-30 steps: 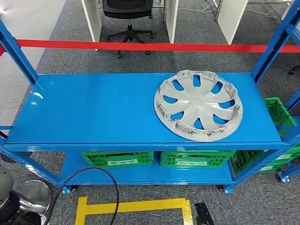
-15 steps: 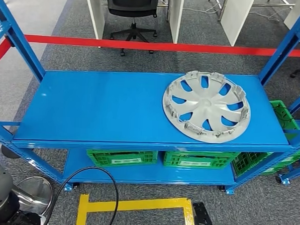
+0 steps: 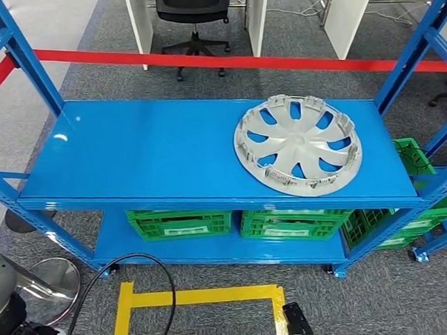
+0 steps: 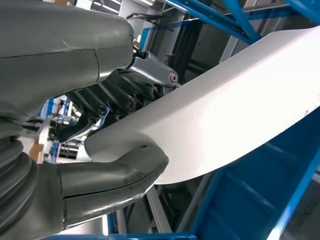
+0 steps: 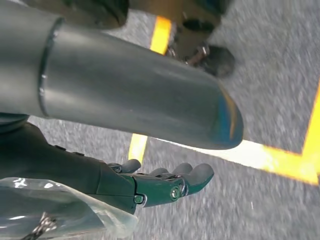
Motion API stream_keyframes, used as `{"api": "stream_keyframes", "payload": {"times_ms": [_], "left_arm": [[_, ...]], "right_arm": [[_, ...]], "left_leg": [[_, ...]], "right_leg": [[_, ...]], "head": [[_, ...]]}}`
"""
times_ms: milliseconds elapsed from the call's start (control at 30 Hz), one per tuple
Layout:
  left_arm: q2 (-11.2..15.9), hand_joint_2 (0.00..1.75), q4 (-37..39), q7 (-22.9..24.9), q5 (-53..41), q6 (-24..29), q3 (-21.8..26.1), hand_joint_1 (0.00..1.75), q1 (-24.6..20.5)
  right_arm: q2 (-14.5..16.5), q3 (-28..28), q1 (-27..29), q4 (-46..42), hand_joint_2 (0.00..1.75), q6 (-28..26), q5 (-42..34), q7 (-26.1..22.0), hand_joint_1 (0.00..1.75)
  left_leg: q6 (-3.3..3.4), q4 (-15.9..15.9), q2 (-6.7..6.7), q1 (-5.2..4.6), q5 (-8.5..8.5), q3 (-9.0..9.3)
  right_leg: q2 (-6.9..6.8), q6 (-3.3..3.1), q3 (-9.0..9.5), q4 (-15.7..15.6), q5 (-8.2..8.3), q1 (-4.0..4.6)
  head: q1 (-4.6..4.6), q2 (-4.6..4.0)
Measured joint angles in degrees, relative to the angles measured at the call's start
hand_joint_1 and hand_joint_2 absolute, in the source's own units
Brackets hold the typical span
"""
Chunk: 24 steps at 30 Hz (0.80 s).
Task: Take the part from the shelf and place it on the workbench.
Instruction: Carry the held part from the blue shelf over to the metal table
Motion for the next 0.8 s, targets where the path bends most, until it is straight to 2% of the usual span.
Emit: {"api": "stream_keyframes", "payload": {"times_ms": [33, 100, 133, 167, 200, 233, 267, 300, 333, 367, 400, 433, 467, 500, 533, 567, 633, 667, 700, 733, 800], "left_arm": [[0.03, 1.75, -0.02, 0.00, 0.09, -0.08, -0.03, 1.75, -0.06], [0.08, 1.75, -0.06, 0.00, 0.18, -0.16, -0.04, 1.75, -0.03], [0.08, 1.75, -0.09, 0.00, 0.22, -0.20, -0.05, 1.75, -0.02], [0.05, 1.75, -0.11, 0.00, 0.25, -0.23, -0.07, 1.75, -0.03], [0.01, 1.75, -0.15, 0.00, 0.30, -0.25, -0.08, 1.75, -0.04], [-0.03, 1.75, -0.17, 0.00, 0.40, -0.27, -0.10, 1.75, -0.05], [-0.05, 1.75, -0.17, 0.00, 0.51, -0.27, -0.11, 1.75, -0.03], [-0.08, 1.75, -0.18, 0.00, 0.61, -0.28, -0.11, 1.75, -0.01], [-0.08, 1.75, -0.18, 0.00, 0.69, -0.28, -0.10, 1.75, 0.03], [-0.08, 1.75, -0.18, 0.00, 0.71, -0.28, -0.09, 1.75, 0.09], [-0.08, 1.75, -0.18, 0.00, 0.72, -0.27, -0.08, 1.75, 0.14], [-0.07, 1.75, -0.19, 0.00, 0.72, -0.25, -0.07, 1.75, 0.19], [-0.06, 1.75, -0.20, 0.00, 0.72, -0.23, -0.05, 1.75, 0.21], [-0.05, 1.75, -0.23, 0.00, 0.71, -0.21, -0.04, 1.75, 0.21], [-0.04, 1.75, -0.27, 0.00, 0.70, -0.20, -0.02, 1.75, 0.21], [-0.02, 1.75, -0.30, 0.00, 0.69, -0.20, -0.01, 1.75, 0.21], [0.05, 1.75, -0.33, 0.00, 0.67, -0.21, 0.02, 1.75, 0.26], [0.09, 1.75, -0.35, 0.00, 0.66, -0.22, 0.03, 1.75, 0.30], [0.14, 1.75, -0.37, 0.00, 0.64, -0.22, 0.04, 1.75, 0.34], [0.19, 1.75, -0.38, 0.00, 0.62, -0.23, 0.04, 1.75, 0.38], [0.29, 1.75, -0.40, 0.00, 0.60, -0.23, 0.05, 1.75, 0.44]], "right_arm": [[0.02, 0.01, 0.00, 0.02, 0.00, 0.76, -0.02, 0.01, 0.00], [0.09, 0.01, 0.02, 0.06, 0.00, 1.71, -0.09, -0.13, 0.00], [0.14, 0.01, 0.03, 0.10, 0.00, 2.15, -0.16, -0.25, 0.00], [0.17, 0.00, 0.05, 0.15, 0.00, 2.48, -0.24, -0.37, 0.00], [0.19, -0.01, 0.08, 0.19, 0.00, 2.71, -0.34, -0.47, 0.00], [0.19, -0.01, 0.07, 0.22, 0.00, 2.80, -0.43, -0.52, 0.00], [0.19, -0.01, 0.07, 0.23, 0.00, 2.81, -0.52, -0.56, 0.00], [0.19, -0.01, 0.05, 0.24, 0.00, 2.78, -0.66, -0.66, 0.00], [0.19, -0.01, 0.02, 0.24, 0.00, 2.74, -0.78, -0.79, 0.00], [0.19, -0.01, 0.01, 0.24, 0.00, 2.69, -0.87, -0.92, 0.00], [0.19, -0.01, 0.01, 0.24, 0.00, 2.64, -0.94, -1.03, 0.00], [0.18, -0.01, -0.01, 0.24, 0.00, 2.61, -0.95, -1.09, 0.00], [0.17, -0.01, -0.09, 0.24, 0.00, 2.59, -0.93, -1.12, 0.00], [0.16, -0.01, -0.17, 0.24, 0.00, 2.57, -0.91, -1.17, 0.00], [0.15, -0.01, -0.27, 0.24, 0.00, 2.55, -0.89, -1.21, 0.00], [0.15, -0.01, -0.30, 0.24, 0.00, 2.52, -0.87, -1.26, 0.00], [0.15, -0.04, -0.16, 0.25, 0.00, 2.41, -0.84, -1.39, 0.00], [0.16, -0.07, -0.11, 0.26, 0.00, 2.34, -0.83, -1.49, 0.00], [0.18, -0.08, -0.10, 0.27, 0.00, 2.24, -0.83, -1.65, 0.00], [0.20, -0.08, -0.13, 0.28, 0.00, 2.13, -0.80, -1.87, 0.00], [0.19, -0.08, -0.15, 0.28, 0.00, 1.75, -0.64, -2.47, 0.00]], "left_leg": [[0.23, -1.72, -0.04, -0.19, 0.34, 0.81], [0.89, -2.01, -0.09, -0.56, 0.98, 0.42], [1.30, -2.12, 0.00, -0.57, 1.56, 0.14], [1.75, -2.30, 0.09, -0.53, 2.21, -0.28], [2.19, -2.49, 0.19, -0.45, 2.94, -0.84], [2.55, -2.57, 0.31, -0.43, 3.59, -1.52], [2.82, -2.56, 0.34, -0.52, 4.17, -2.29], [2.97, -2.51, 0.37, -0.66, 4.80, -3.11], [3.03, -2.47, 0.38, -0.82, 5.42, -3.96], [3.04, -2.43, 0.38, -0.96, 6.01, -4.78], [3.01, -2.38, 0.38, -1.08, 6.58, -5.57], [2.93, -2.29, 0.37, -1.15, 7.10, -6.23], [2.79, -2.18, 0.37, -1.25, 7.54, -6.78], [2.60, -2.03, 0.38, -1.34, 7.96, -7.20], [2.34, -1.92, 0.40, -1.38, 8.36, -7.50], [2.02, -1.87, 0.44, -1.36, 8.78, -7.68], [1.30, -1.81, 0.44, -1.19, 9.37, -7.97], [0.91, -1.41, 0.37, -1.09, 8.72, -8.27], [0.52, -0.21, 0.30, -0.98, 7.02, -8.72], [0.14, 2.18, 0.24, -0.79, 4.32, -9.37], [-0.57, 9.46, 0.23, -0.36, -1.45, -10.82]], "right_leg": [[-0.01, 0.41, -0.13, -0.07, 0.43, -0.03], [-0.05, 1.25, -0.21, -0.46, 1.36, -0.22], [-0.02, 1.58, -0.32, -0.51, 1.41, -0.35], [0.03, 1.82, -0.69, -0.10, 0.57, -0.42], [0.07, 1.98, -1.33, 1.37, -1.42, -0.43], [0.10, 2.03, -2.15, 3.99, -4.35, -0.45], [0.09, 2.09, -2.98, 7.32, -7.40, -0.41], [0.09, 2.13, -3.53, 10.91, -9.70, -0.38], [0.09, 2.14, -3.55, 13.54, -10.61, -0.36], [0.09, 2.10, -2.89, 14.69, -10.27, -0.31], [0.09, 1.96, -1.21, 13.87, -8.93, -0.23], [0.08, 1.70, 1.60, 10.82, -7.36, -0.09], [0.06, 1.37, 4.87, 6.52, -6.67, 0.11], [0.05, 1.10, 8.05, 2.07, -6.57, 0.29], [0.06, 0.88, 10.16, -1.29, -7.03, 0.45], [0.06, 0.71, 10.99, -3.05, -7.62, 0.61], [-0.01, 0.17, 10.52, -3.74, -7.17, 0.63], [-0.13, -0.27, 10.06, -3.80, -6.64, 0.56], [-0.28, -0.70, 9.57, -3.91, -6.04, 0.43], [-0.42, -1.03, 8.96, -3.96, -5.43, 0.33], [-0.56, -1.27, 7.87, -3.84, -4.30, 0.34]], "head": [[0.01, 0.00], [0.04, 0.00], [0.02, 0.00], [0.09, 0.00], [0.16, 0.00], [0.28, 0.00], [0.38, 0.00], [0.42, 0.00], [0.43, 0.00], [0.42, 0.00], [0.43, 0.00], [0.42, 0.00], [0.44, 0.00], [0.40, 0.00], [0.38, 0.00], [0.36, 0.00], [0.41, 0.00], [0.38, 0.00], [0.25, 0.00], [0.12, 0.00], [-0.14, 0.00]]}}
